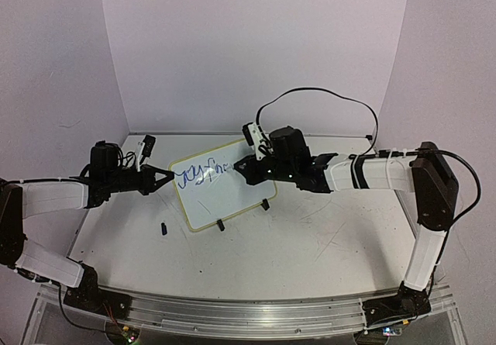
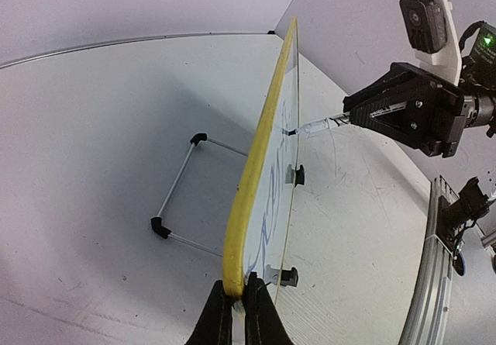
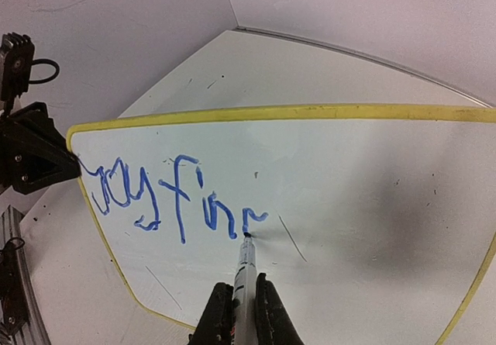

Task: Write a sentence on the whiteboard
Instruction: Write on the whiteboard with the whiteboard marker without the cap.

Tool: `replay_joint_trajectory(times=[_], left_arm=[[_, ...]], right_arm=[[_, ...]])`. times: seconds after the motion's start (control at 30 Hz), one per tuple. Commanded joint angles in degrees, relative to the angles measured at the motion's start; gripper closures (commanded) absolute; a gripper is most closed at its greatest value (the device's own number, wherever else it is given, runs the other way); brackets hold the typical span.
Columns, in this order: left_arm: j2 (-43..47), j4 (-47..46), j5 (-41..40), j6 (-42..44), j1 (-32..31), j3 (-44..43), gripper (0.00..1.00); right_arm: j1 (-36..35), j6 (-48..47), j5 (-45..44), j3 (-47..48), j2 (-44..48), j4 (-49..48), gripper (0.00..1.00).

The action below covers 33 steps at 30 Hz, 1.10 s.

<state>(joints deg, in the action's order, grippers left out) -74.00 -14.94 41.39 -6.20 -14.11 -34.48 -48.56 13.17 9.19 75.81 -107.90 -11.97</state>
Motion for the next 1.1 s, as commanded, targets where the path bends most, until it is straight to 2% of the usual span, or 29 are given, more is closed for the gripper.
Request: replay_joint_trajectory(times=[0.0,0.8,1.07], left_arm=[[0.1,1.1,-1.3,3.7,-0.4,-1.6,1.0],[0.0,1.2,-1.0,3.9,-0.4,-1.6,1.0],[-0.1,1.2,-0.9,3.9,-0.4,-1.7,1.0]], right_arm=[[0.5,-0.2,-3.4,-0.8,0.7,-0.2,1.0],[2.3,-2.7,-3.8,8.6,-2.0,0.1,1.0],[2.1,-1.3,-1.4,6.6,-2.2,0.5,1.0]])
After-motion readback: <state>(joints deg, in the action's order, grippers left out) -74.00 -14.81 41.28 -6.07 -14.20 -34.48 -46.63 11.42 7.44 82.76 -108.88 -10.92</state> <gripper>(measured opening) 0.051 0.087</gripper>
